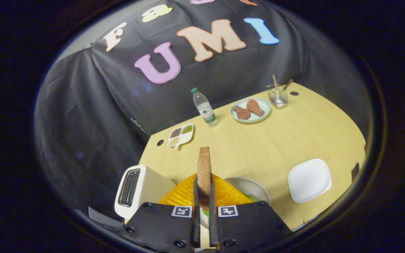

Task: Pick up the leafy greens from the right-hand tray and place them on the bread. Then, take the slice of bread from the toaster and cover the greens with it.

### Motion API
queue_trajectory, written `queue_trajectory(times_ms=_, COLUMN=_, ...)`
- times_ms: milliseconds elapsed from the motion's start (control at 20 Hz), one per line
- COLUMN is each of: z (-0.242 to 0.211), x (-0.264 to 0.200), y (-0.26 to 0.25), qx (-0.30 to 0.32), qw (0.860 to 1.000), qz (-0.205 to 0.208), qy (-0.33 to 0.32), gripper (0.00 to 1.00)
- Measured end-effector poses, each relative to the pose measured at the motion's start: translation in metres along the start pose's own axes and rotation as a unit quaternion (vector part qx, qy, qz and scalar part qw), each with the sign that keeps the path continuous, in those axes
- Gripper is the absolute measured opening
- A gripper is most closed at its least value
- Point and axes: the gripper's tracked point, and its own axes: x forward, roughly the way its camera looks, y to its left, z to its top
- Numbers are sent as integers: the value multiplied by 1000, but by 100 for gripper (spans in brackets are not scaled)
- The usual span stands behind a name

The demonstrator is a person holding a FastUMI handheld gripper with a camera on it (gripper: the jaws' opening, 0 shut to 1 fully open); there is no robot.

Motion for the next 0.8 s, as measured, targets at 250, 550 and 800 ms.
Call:
queue_trajectory(times_ms=250, z=-50, x=2, y=-10, qx=21, qw=998, qz=27, qy=46, gripper=13)
queue_trajectory(times_ms=550, z=-83, x=15, y=-33, qx=38, qw=996, qz=13, qy=77, gripper=13)
queue_trajectory(times_ms=800, z=-106, x=24, y=-77, qx=-58, qw=991, qz=-70, qy=95, gripper=13)
